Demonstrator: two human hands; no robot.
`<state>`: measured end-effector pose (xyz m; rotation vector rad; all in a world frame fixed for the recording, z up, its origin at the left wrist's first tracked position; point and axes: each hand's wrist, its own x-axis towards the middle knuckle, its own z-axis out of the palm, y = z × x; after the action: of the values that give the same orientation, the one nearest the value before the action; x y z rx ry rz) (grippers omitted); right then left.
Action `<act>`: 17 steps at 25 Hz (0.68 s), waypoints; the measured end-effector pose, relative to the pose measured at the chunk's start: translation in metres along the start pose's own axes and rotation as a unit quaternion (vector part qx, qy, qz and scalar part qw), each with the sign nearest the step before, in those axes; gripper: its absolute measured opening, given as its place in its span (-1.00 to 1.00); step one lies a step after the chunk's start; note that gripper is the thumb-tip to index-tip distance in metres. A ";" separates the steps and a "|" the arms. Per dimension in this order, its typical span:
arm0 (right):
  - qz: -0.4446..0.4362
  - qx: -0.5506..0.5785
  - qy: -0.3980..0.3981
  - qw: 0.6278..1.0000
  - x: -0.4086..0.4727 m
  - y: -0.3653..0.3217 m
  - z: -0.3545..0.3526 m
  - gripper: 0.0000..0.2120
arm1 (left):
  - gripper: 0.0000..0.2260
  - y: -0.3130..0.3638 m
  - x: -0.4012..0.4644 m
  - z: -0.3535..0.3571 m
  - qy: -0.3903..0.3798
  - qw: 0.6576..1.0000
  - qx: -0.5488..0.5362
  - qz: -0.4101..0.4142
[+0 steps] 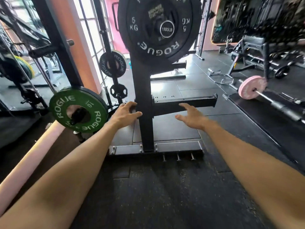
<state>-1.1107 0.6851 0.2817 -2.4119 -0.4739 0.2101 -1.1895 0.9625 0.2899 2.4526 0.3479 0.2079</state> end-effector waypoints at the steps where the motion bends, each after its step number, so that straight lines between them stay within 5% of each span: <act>1: -0.009 -0.002 0.008 1.000 0.008 -0.006 -0.013 -0.38 | -0.51 0.012 0.011 -0.009 0.013 1.000 0.000 0.012; 17: -0.152 -0.009 0.157 0.976 0.157 -0.097 -0.217 -0.38 | -0.53 0.166 0.183 -0.124 0.197 0.974 0.028 0.110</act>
<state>-0.9352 0.6889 0.5064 -2.2959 -0.6865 -0.3049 -1.0118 0.9628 0.5015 2.4949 0.2489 0.7960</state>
